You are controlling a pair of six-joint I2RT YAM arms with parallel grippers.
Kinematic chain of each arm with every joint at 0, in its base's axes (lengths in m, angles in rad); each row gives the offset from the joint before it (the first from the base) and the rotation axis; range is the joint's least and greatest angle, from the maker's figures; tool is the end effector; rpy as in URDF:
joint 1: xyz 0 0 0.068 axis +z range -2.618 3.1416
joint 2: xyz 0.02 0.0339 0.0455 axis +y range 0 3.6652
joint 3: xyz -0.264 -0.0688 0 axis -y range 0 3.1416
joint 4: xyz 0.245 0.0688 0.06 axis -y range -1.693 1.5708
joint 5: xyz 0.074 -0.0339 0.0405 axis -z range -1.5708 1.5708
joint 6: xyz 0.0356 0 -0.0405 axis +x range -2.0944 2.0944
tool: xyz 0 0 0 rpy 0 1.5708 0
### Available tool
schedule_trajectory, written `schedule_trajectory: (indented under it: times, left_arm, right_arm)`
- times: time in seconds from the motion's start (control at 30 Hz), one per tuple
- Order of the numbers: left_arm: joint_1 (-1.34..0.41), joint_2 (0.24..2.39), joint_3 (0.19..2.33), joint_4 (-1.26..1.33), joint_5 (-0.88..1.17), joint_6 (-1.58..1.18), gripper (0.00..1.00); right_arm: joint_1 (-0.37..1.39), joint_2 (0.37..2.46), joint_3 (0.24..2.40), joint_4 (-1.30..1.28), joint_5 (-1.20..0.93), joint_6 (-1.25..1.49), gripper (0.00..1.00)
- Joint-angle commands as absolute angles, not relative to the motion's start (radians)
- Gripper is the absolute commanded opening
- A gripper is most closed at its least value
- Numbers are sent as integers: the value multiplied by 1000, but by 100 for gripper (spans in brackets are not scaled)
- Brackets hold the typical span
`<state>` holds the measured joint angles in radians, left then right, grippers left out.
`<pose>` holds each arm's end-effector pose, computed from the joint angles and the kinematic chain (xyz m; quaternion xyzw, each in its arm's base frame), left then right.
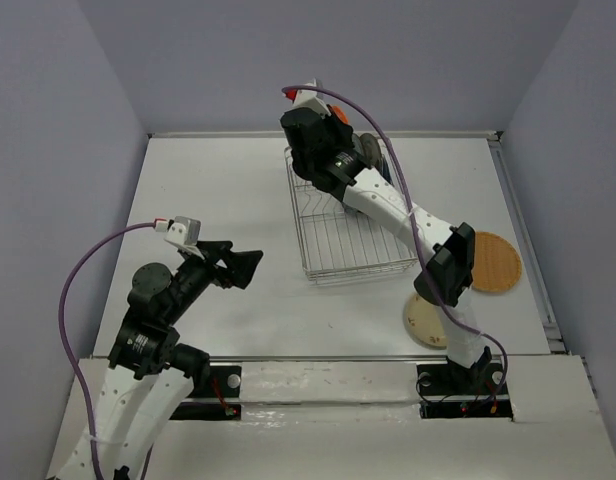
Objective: Load the plates into the dish rack
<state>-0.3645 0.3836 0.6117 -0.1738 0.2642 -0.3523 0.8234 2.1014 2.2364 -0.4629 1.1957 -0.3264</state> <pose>0.0980 -0.0474 0.3320 0.0998 0.6811 -0.3373 0.6422 0.3442 0.3227 0.4056 -0.0904 0.7422 -0.3252 0.5790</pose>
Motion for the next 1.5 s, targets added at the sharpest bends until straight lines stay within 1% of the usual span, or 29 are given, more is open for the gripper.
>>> schedule_trajectory:
  times: [0.0,0.17,0.33,0.7,0.83,1.07,1.47]
  left_arm:
    - [-391,371,606,-117,256,-331,99]
    - [-408,364,607,-123,239,-330,99]
    - [-417,365,609,-124,233,-331,99]
    - [-417,380,607,-124,229,-331,99]
    - [-417,388,609,-126,229,-331,99]
    - [-417,393,607,-126,227,-333,99]
    - [-417,400,611,-126,224,-331,99]
  right_arm:
    - [796,2129,2295,-430,1224,-347,7]
    - [786,2145,2240,-431,1210,-301,7]
    - [766,2126,2134,-434,1167,-206,7]
    - [738,2148,2010,-459,1097,-77,7]
    - [738,2143,1994,-468,1097,-58,7]
    - [738,2073,2054,-476,1146,-110,7]
    - [729,2045,1947,-476,1143,-52,7]
